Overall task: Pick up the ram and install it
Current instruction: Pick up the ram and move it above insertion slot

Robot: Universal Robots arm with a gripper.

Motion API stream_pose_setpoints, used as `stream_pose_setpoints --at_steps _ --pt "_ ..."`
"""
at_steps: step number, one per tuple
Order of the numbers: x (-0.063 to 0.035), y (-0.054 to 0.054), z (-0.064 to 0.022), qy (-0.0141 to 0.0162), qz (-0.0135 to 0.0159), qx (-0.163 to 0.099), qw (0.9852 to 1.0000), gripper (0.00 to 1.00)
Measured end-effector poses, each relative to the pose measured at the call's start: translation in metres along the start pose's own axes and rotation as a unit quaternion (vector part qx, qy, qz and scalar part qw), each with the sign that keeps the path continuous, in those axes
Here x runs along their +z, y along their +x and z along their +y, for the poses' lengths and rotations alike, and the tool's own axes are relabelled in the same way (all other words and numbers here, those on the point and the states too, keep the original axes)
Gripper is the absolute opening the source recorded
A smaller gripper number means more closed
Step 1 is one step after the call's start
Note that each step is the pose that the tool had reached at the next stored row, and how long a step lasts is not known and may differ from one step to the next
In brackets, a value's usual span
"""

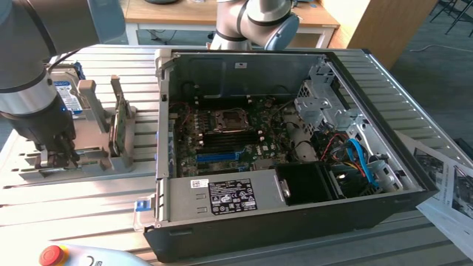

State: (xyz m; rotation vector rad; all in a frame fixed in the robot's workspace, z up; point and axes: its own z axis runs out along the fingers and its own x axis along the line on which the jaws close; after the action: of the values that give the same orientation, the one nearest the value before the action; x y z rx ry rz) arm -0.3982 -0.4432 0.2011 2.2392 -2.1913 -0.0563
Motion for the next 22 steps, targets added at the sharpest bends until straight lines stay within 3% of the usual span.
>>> stream_pose_setpoints --at_steps 22 --pt "0.0035 -0.0008 -0.0001 0.0000 0.0001 0.000 1.0000 0.24"
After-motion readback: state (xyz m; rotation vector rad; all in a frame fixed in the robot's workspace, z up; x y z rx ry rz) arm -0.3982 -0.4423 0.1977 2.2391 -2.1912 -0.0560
